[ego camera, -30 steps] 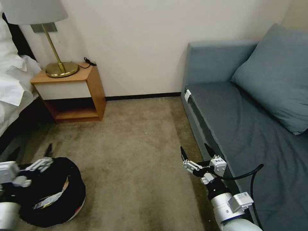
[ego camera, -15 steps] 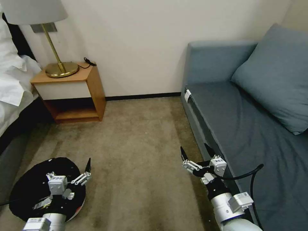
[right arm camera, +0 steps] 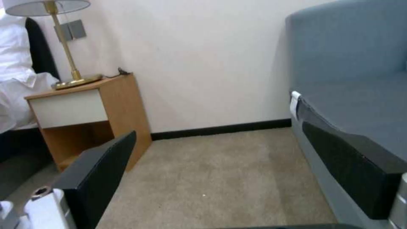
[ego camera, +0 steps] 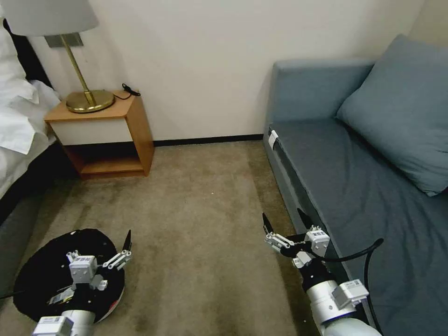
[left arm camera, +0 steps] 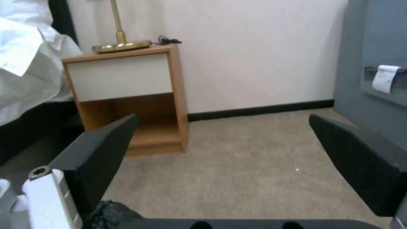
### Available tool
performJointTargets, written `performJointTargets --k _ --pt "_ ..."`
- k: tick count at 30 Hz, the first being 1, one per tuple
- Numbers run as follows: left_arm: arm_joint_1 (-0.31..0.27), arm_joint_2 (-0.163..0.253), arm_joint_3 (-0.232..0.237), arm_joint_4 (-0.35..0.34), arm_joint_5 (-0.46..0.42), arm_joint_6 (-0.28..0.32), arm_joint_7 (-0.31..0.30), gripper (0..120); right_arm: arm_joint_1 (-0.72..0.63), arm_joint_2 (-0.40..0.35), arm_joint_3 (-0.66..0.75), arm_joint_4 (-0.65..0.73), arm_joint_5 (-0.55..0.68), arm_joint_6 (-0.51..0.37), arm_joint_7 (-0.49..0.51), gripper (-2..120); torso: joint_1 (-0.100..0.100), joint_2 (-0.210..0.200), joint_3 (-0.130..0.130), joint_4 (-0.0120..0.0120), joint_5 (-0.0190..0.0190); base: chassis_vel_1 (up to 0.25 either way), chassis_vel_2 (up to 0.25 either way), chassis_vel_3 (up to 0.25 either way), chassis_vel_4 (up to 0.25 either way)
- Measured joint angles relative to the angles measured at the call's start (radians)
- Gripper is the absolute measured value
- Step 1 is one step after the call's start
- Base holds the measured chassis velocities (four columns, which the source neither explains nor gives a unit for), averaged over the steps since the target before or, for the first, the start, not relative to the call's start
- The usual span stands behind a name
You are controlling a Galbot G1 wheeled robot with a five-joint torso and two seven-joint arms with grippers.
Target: Pick up the trash bin, then pick up the garbage on the floor and place it into the trash bin.
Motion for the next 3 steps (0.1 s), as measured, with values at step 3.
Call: performJointTargets --k 3 --pt "0.000 0.000 -0.001 0.000 -0.001 0.001 0.000 100 0.000 0.000 0.000 0.000 0.000 0.000 0.000 100 0.000 0.000 0.000 0.0000 0.0000 0.000 0.000 0.000 0.000"
